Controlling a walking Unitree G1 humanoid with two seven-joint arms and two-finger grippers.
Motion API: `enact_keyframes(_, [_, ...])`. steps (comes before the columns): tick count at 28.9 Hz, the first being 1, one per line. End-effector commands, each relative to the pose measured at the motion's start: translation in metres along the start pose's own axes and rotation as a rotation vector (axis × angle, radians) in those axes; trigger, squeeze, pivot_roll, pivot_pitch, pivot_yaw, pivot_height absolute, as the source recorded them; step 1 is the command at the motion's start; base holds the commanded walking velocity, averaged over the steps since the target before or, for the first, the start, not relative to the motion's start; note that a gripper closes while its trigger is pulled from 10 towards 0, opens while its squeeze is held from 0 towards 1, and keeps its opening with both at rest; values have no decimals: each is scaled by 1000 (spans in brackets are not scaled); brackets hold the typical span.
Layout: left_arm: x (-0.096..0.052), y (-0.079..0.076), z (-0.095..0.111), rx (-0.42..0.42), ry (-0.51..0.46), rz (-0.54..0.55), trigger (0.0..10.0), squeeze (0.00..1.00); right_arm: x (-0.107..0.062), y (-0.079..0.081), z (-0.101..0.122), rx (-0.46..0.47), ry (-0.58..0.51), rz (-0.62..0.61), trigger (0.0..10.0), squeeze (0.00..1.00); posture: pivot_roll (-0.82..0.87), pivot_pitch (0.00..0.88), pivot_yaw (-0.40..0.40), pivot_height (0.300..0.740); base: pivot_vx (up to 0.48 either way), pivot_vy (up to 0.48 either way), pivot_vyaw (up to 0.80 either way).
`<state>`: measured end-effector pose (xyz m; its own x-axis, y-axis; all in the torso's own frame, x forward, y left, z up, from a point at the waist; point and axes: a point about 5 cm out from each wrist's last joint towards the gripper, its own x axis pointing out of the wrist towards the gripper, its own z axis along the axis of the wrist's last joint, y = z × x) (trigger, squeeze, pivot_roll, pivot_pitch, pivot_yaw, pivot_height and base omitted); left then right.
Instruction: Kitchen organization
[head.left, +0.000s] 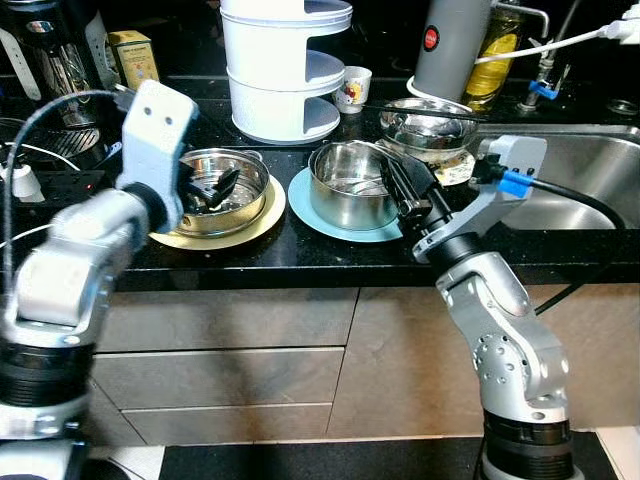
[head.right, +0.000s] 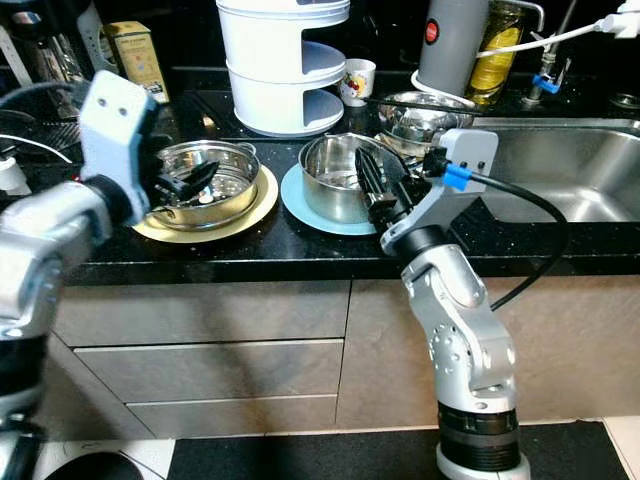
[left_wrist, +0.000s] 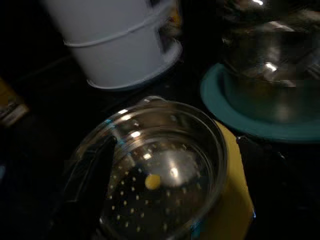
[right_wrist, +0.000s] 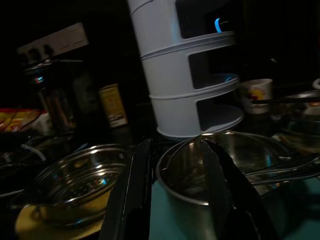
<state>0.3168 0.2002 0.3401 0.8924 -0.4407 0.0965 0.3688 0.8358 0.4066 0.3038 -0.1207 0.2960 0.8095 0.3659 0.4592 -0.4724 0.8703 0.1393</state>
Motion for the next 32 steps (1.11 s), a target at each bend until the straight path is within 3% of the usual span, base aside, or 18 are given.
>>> enact_keyframes(1, [-4,-3,-1,29,15,-114,10000,1000,-2,8,0,8,7,56,10000,0,-18,120,-38,740,0,0,0])
enact_keyframes(6, [-15,-1,-4,131,51,-276,10000,1000,-2,15,0,21,14,121,10000,0,-8,120,-42,740,0,0,0])
enact_keyframes(9, [-18,9,-9,87,78,-377,10000,1000,-3,23,-2,37,28,186,10000,0,2,126,-44,740,0,0,0])
enact_keyframes(11, [-17,16,-14,112,104,-384,10000,941,-4,25,-3,42,36,207,10000,0,2,130,-44,740,0,0,0])
enact_keyframes(12, [-15,20,-18,117,122,-382,10000,0,-4,26,-4,43,40,215,10000,0,4,131,-44,740,0,0,0])
enact_keyframes(14, [-9,27,-25,134,143,-363,10000,0,-4,28,-5,46,44,223,10000,0,3,135,-43,740,0,0,0])
enact_keyframes(17, [7,35,-36,228,172,-280,10000,0,-5,30,-6,40,49,228,10000,0,-2,139,-36,740,0,0,0])
enact_keyframes(20, [13,36,-40,273,176,-272,10000,0,-6,30,-6,39,50,228,10000,0,-4,140,-33,740,0,0,0])
enact_keyframes(27, [23,21,-57,235,183,-447,10000,0,-8,28,-5,34,58,224,10000,0,-15,145,-27,740,0,0,0])
enact_keyframes(32, [27,25,-63,257,206,-464,10000,0,-8,27,-5,32,60,218,10000,0,-15,147,-28,740,0,0,0])
